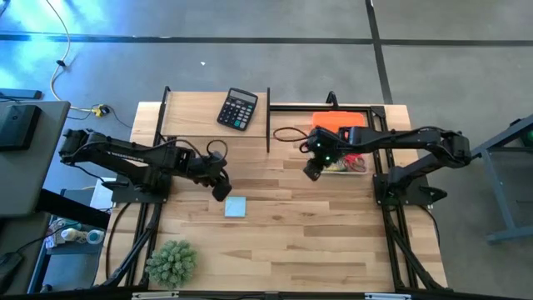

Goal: Pack school essentials
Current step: Put the blue sticky notes into the orange supply box

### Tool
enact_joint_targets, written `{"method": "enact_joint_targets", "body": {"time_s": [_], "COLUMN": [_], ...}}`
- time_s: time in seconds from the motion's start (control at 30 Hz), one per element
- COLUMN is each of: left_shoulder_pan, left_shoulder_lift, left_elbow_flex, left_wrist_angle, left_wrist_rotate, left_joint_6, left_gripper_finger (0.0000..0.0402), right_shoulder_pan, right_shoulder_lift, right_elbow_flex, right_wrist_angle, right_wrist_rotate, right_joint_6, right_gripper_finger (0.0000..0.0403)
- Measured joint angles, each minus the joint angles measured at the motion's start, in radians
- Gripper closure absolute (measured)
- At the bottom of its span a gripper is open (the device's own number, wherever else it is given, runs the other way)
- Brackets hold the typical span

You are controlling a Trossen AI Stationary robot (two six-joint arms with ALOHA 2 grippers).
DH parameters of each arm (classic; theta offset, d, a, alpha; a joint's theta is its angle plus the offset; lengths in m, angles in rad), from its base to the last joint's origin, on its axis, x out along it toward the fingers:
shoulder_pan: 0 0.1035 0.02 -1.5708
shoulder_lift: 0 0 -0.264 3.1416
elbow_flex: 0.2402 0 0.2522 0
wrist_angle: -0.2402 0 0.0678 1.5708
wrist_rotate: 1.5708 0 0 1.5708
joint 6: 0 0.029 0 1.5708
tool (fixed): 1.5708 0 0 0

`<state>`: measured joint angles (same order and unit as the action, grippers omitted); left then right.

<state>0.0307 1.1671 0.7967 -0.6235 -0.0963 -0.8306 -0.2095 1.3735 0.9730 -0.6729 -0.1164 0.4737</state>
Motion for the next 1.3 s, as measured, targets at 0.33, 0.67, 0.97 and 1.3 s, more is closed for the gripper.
{"method": "enact_joint_targets", "body": {"time_s": [0.33, 0.67, 0.97, 1.3], "left_shoulder_pan": [-0.132, -0.151, -0.164, -0.210], "left_shoulder_lift": [0.025, 0.034, 0.034, 0.034], "left_elbow_flex": [0.000, 0.000, 0.000, 0.034], "left_wrist_angle": [0.000, 0.024, 0.130, 0.197], "left_wrist_rotate": [-0.008, 0.015, 0.073, 0.041], "left_joint_6": [0.007, 0.043, 0.193, 0.334], "left_gripper_finger": [0.0216, 0.0213, 0.0172, 0.0164], "right_shoulder_pan": [0.131, 0.235, 0.331, 0.361], "right_shoulder_lift": [0.000, 0.000, 0.000, 0.000], "right_elbow_flex": [-0.001, -0.001, -0.002, -0.002], "right_wrist_angle": [0.218, 0.222, 0.345, 0.397], "right_wrist_rotate": [0.041, 0.153, 0.179, 0.186], "right_joint_6": [0.099, 0.209, 0.201, 0.200], "right_gripper_finger": [0.0277, 0.0277, 0.0277, 0.0277]}}
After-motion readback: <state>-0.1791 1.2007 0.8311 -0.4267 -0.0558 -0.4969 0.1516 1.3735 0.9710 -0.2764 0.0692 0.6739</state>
